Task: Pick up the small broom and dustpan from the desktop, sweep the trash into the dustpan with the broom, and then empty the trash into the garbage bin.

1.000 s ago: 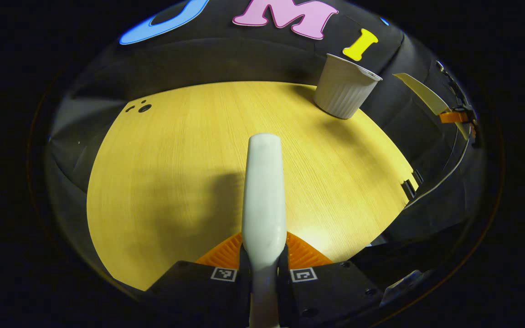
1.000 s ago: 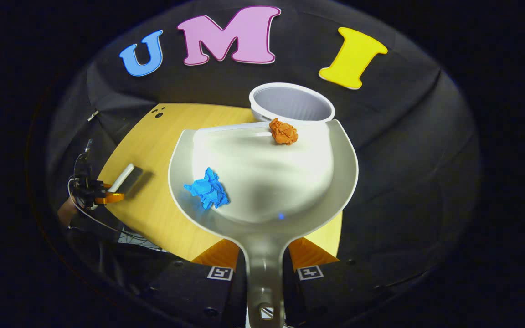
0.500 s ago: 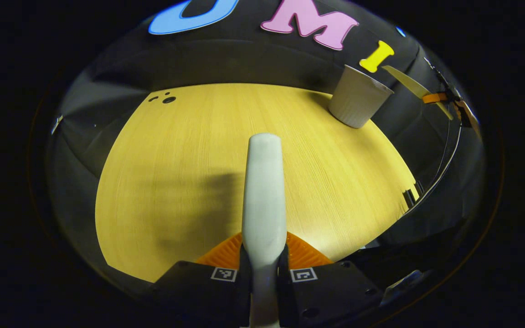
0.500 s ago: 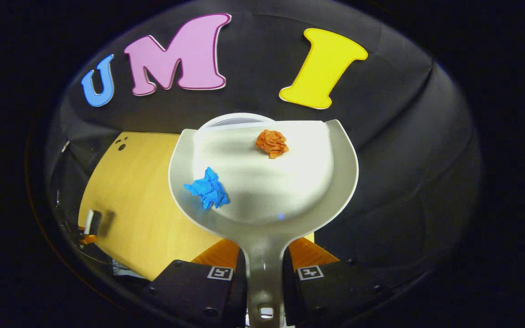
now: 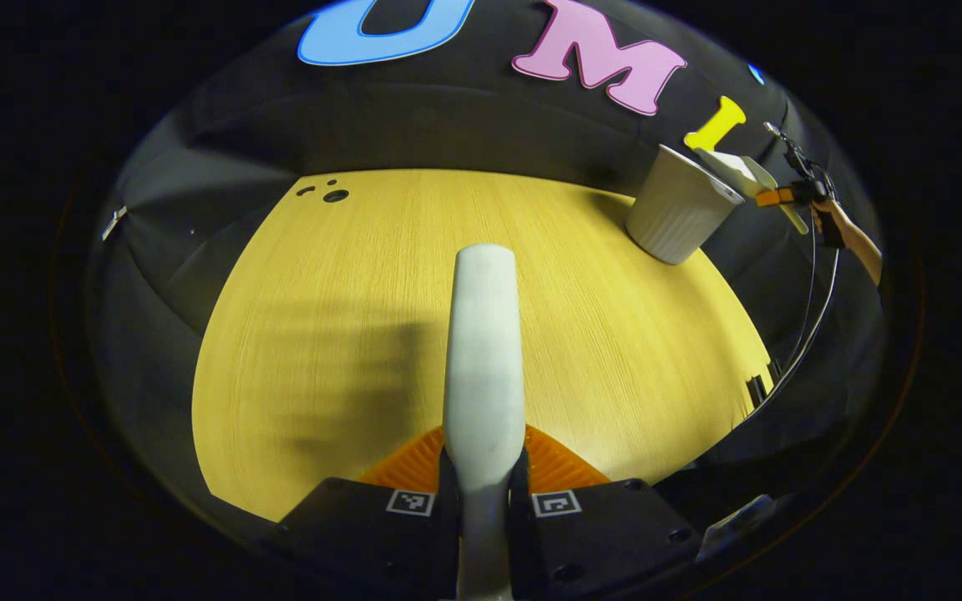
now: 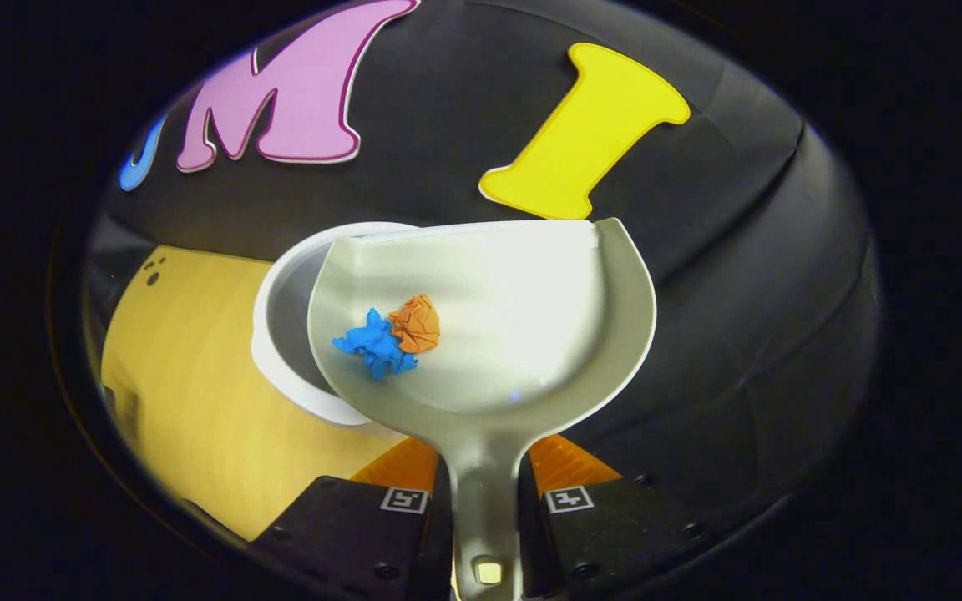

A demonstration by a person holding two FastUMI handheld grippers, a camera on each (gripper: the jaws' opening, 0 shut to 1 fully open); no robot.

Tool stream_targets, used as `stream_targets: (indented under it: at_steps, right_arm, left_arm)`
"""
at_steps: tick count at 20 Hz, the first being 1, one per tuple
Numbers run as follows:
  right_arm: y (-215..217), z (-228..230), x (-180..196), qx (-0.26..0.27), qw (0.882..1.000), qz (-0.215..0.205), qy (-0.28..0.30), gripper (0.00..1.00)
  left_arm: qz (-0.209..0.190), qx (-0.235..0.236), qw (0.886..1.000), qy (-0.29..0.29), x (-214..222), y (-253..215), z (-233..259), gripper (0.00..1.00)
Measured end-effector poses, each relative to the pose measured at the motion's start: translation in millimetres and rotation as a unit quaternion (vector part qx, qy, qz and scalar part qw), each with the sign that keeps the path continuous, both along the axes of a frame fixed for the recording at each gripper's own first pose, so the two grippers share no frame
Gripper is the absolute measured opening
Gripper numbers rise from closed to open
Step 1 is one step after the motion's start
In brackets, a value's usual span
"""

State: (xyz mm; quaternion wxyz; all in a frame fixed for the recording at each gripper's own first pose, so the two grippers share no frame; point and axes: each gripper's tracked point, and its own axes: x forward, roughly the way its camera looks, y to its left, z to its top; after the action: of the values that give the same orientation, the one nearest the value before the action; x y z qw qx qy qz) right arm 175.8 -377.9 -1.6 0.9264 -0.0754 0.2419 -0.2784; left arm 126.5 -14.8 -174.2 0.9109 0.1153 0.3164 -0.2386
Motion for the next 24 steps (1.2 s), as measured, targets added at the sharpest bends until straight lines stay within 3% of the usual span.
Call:
stream_targets:
  at_steps: [1, 5, 6, 8, 11, 16, 17, 18, 19, 24]
  right_arm:
    - [-3.9, 1.3, 0.5, -0.020, 1.000, -0.014, -0.001, 0.36]
    - [-9.6, 3.3, 3.0, -0.037, 0.998, -0.051, -0.008, 0.36]
    - [-9.5, 3.4, 3.5, -0.042, 0.997, -0.058, -0.008, 0.32]
    - [-10.5, 3.1, 3.6, -0.059, 0.996, -0.064, -0.005, 0.40]
    - [-21.1, 13.3, -2.6, -0.136, 0.988, -0.076, 0.016, 0.36]
    - [-26.1, 39.6, -8.4, -0.282, 0.953, -0.086, 0.061, 0.36]
    - [-26.0, 44.1, -8.3, -0.310, 0.944, -0.092, 0.067, 0.31]
    - [-26.9, 48.6, -9.4, -0.336, 0.934, -0.095, 0.071, 0.41]
    - [-26.4, 51.9, -10.7, -0.358, 0.925, -0.097, 0.075, 0.31]
    - [-24.4, 64.0, -12.2, -0.437, 0.886, -0.103, 0.113, 0.35]
  left_arm:
    - [0.002, -0.008, 1.000, 0.001, -0.1, -3.8, 2.1, 0.28]
    - [0.000, -0.022, 1.000, 0.006, 0.1, -18.3, 1.1, 0.28]
    - [-0.002, -0.023, 1.000, 0.008, -0.1, -20.6, -0.2, 0.27]
    - [0.000, -0.018, 1.000, 0.005, 2.4, -20.3, -0.2, 0.28]
    - [0.007, -0.028, 1.000, 0.007, 2.1, -22.4, 3.2, 0.28]
    - [0.020, -0.051, 0.998, 0.028, 1.0, -27.6, -2.7, 0.27]
    - [0.020, -0.050, 0.998, 0.036, -1.7, -28.9, -5.2, 0.27]
    - [0.018, -0.048, 0.998, 0.039, -3.3, -30.4, -7.5, 0.28]
    - [0.014, -0.047, 0.998, 0.039, -5.5, -33.4, -7.5, 0.28]
    - [0.004, -0.026, 0.998, 0.049, -14.2, -44.8, -14.0, 0.29]
